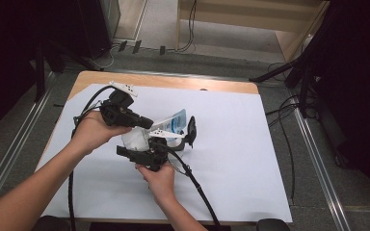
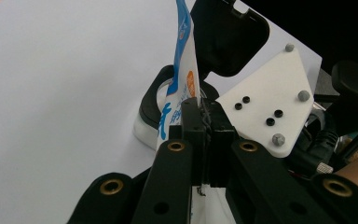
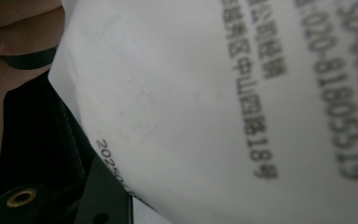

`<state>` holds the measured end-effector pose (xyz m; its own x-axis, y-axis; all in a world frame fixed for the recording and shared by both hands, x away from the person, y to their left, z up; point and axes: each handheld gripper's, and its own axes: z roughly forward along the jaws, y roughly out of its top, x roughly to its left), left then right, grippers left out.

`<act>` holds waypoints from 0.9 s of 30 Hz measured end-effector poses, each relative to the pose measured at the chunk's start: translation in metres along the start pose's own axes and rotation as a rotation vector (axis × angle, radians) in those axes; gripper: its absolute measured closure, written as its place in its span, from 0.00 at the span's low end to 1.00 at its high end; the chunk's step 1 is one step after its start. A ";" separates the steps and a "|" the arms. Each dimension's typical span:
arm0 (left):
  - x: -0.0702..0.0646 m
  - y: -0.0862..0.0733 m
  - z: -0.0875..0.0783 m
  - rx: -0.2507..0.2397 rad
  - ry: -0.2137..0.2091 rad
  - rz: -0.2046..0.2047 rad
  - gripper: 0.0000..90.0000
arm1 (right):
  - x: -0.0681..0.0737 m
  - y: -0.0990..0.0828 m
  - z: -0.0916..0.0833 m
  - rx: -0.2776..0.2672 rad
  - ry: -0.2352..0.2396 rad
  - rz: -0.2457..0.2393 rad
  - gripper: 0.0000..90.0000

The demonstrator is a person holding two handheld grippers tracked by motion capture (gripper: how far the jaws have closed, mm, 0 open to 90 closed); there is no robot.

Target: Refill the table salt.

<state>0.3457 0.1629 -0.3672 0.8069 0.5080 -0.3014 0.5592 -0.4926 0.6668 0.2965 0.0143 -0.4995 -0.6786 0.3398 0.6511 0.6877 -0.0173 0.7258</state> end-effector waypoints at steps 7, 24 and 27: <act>-0.001 0.002 0.000 0.004 0.001 0.002 1.00 | 0.000 0.001 -0.001 -0.004 0.008 0.010 0.61; -0.002 0.003 0.001 0.003 -0.003 0.010 1.00 | 0.000 0.002 -0.002 -0.010 0.015 0.016 0.61; -0.002 0.003 0.001 0.002 -0.008 0.008 1.00 | 0.000 0.002 -0.002 -0.008 0.011 0.013 0.61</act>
<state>0.3463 0.1599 -0.3654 0.8129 0.4985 -0.3011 0.5528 -0.4981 0.6681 0.2974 0.0125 -0.4977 -0.6728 0.3291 0.6626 0.6941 -0.0293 0.7193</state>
